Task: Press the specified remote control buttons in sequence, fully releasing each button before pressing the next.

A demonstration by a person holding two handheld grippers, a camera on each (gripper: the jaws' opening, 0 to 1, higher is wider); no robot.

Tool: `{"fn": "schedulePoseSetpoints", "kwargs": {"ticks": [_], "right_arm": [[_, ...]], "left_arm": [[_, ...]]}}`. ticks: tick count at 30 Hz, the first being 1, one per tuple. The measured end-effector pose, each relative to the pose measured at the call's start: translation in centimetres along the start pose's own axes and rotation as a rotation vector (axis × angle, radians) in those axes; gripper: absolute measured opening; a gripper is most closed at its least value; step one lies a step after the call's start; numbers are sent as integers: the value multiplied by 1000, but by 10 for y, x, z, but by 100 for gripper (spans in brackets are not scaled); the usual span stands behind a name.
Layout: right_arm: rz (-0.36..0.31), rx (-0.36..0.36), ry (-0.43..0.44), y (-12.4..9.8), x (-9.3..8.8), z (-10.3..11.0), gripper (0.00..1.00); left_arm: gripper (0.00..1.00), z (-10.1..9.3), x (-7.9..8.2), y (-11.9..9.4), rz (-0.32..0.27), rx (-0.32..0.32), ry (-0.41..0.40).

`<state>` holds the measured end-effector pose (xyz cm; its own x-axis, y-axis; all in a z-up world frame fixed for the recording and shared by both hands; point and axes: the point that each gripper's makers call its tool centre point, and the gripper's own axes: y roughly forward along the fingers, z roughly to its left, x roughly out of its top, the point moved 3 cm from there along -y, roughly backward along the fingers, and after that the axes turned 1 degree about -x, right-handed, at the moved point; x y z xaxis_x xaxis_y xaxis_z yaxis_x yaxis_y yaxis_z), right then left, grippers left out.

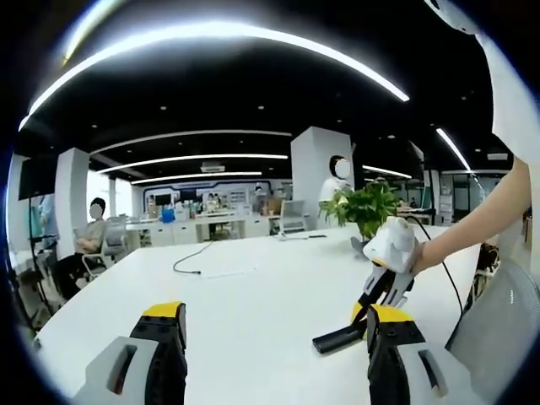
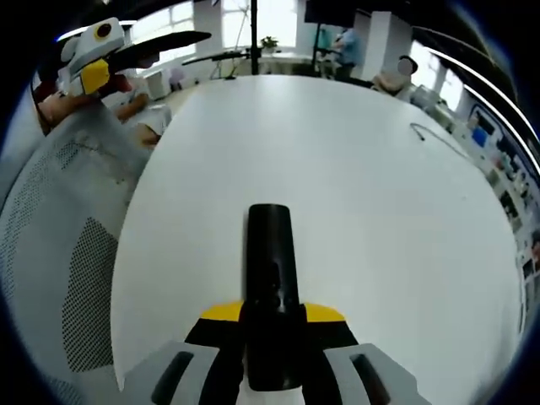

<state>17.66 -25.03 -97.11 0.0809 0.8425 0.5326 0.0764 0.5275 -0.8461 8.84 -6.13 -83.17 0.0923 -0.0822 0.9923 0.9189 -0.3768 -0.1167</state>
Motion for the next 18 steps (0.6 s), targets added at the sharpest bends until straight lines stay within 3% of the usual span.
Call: {"fn": "schedulePoseSetpoints", "kwargs": {"ticks": [18], "right_arm": [[29, 14, -16, 2, 1, -29, 21]], "left_arm": [[91, 0, -3, 1, 18, -2, 4]]}}
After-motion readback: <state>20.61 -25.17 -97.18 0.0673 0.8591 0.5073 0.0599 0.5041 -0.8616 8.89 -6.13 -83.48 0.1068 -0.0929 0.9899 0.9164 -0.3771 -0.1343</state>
